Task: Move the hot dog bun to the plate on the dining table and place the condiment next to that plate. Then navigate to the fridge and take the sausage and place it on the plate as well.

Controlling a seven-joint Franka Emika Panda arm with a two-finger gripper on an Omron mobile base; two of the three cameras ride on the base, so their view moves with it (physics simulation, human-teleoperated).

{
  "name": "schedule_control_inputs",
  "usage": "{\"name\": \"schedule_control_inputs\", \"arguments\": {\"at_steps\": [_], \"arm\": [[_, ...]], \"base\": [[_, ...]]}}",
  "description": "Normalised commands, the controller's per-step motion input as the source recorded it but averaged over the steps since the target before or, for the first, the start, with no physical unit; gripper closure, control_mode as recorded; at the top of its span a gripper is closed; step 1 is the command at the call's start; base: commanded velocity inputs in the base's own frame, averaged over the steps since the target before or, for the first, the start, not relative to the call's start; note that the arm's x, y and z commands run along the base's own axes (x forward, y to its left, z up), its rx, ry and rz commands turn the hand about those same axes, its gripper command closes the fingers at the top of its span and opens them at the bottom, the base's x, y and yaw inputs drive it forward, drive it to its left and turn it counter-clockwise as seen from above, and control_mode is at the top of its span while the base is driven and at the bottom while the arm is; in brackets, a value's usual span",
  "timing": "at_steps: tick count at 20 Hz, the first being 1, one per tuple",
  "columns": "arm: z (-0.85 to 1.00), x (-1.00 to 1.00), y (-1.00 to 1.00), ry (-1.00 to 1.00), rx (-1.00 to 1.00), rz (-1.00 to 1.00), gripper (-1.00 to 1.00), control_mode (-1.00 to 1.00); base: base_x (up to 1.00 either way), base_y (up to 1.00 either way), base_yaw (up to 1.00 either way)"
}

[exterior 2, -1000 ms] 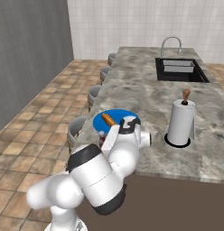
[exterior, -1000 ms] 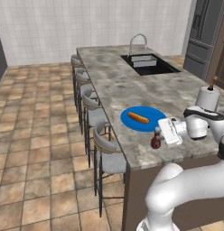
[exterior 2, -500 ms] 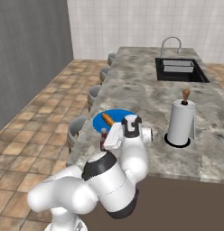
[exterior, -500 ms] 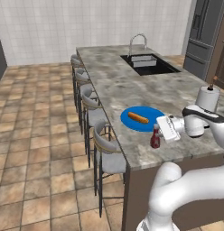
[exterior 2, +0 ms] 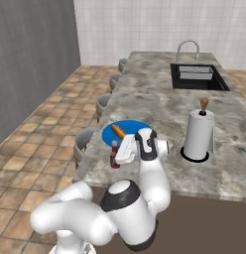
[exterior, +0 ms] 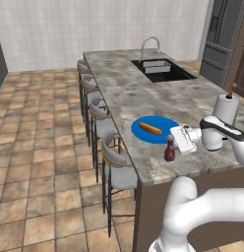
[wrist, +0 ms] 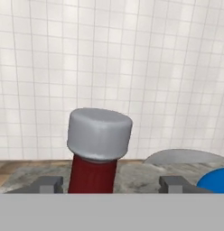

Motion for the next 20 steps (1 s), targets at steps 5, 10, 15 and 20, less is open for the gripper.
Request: {"name": "schedule_control_inputs", "arguments": {"at_steps": [5, 10, 15, 20], "arm": [[0.0, -0.03, 0.0, -0.01, 0.0, 0.0, -1.0, -1.0], [0.08, 0.0, 0.0, 0.0, 0.0, -0.03, -1.0, -1.0], [0.21, 0.0, -0.06, 0.0, 0.0, -0.05, -1.0, -1.0], [0.33, -0.04, -0.13, 0.0, 0.0, -0.06, -1.0, -1.0]], "base": [[0.0, 0.0, 0.0], [0.0, 0.0, 0.0], [0.0, 0.0, 0.0], [0.0, 0.0, 0.0]]}}
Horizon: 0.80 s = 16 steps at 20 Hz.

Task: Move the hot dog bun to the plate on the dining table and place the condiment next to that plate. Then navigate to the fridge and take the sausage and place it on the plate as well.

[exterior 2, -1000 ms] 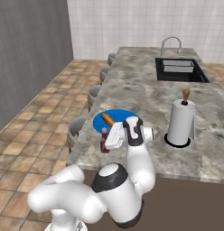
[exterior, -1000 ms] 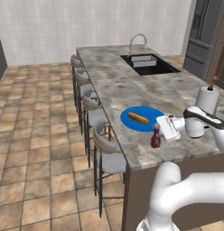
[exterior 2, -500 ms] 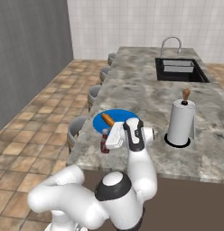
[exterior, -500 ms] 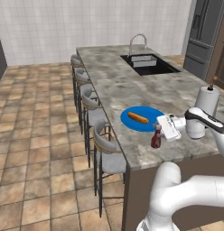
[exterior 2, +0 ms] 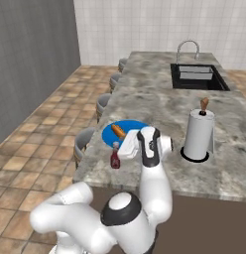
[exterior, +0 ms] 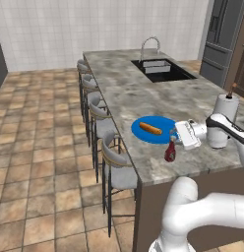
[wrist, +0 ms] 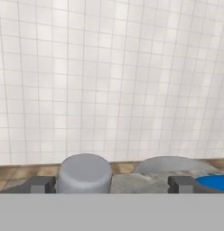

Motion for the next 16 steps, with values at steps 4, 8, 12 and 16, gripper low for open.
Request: {"name": "schedule_control_inputs", "arguments": {"at_steps": [4, 8, 12, 16], "arm": [[0.46, -0.23, -0.08, -0.01, 0.0, -0.05, -1.0, -1.0], [0.51, -0.48, -0.01, -0.04, 0.0, -0.04, -1.0, -1.0], [0.58, -0.66, 0.0, -0.01, 0.0, -0.05, -1.0, -1.0], [0.63, -0.77, 0.05, 0.0, 0.0, -0.08, -1.0, -1.0]], "base": [[0.0, 0.0, 0.0], [0.0, 0.0, 0.0], [0.0, 0.0, 0.0], [0.0, 0.0, 0.0]]}}
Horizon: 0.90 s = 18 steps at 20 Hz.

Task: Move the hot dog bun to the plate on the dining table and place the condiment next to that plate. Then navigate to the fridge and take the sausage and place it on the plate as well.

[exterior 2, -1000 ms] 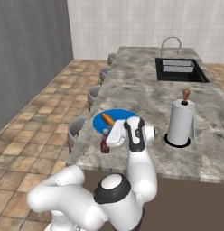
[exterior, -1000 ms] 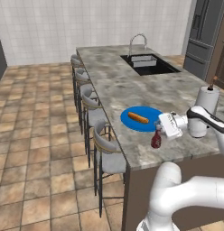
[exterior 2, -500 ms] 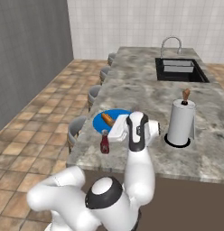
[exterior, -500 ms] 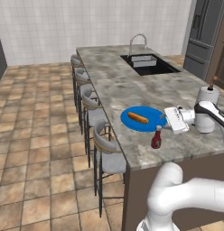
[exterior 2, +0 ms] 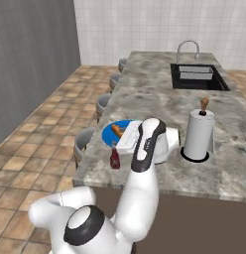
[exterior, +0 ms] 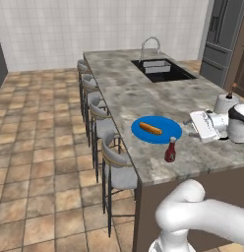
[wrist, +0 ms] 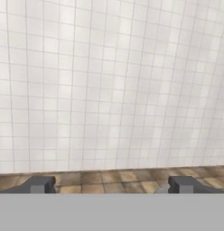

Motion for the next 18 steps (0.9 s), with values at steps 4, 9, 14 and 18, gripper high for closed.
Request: {"name": "schedule_control_inputs", "arguments": {"at_steps": [4, 9, 14, 18], "arm": [[0.67, -0.77, 0.2, 0.0, 0.0, -0.14, -1.0, -1.0], [0.62, -0.73, 0.34, 0.06, -0.01, -0.22, -1.0, -1.0], [0.45, -0.67, 0.47, 0.11, -0.05, -0.38, -1.0, -1.0], [0.36, -0.58, 0.48, 0.15, -0.05, -0.46, -1.0, -1.0]], "base": [[0.0, 0.0, 0.0], [0.0, 0.0, 0.0], [0.0, 0.0, 0.0], [0.0, 0.0, 0.0]]}}
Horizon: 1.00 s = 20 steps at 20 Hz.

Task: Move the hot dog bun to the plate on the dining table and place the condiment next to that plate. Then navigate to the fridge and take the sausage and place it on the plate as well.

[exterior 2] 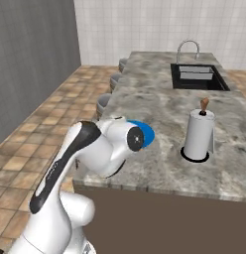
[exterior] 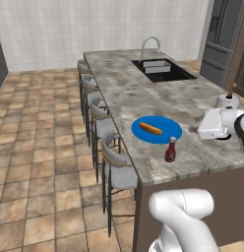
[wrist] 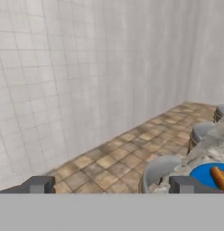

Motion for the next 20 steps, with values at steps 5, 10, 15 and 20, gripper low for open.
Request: {"name": "schedule_control_inputs", "arguments": {"at_steps": [5, 10, 15, 20], "arm": [[0.32, -0.6, 0.31, 0.18, -0.01, -0.5, -1.0, -1.0], [0.37, -0.58, 0.09, 0.22, 0.0, -0.53, -1.0, -1.0], [0.44, -0.53, 0.0, 0.27, 0.0, -0.51, -1.0, -1.0], [0.13, -0.47, -0.01, 0.2, 0.0, -0.43, -1.0, -1.0]], "base": [[0.0, 0.0, 0.0], [0.0, 0.0, 0.0], [0.0, 0.0, 0.0], [0.0, 0.0, 0.0]]}}
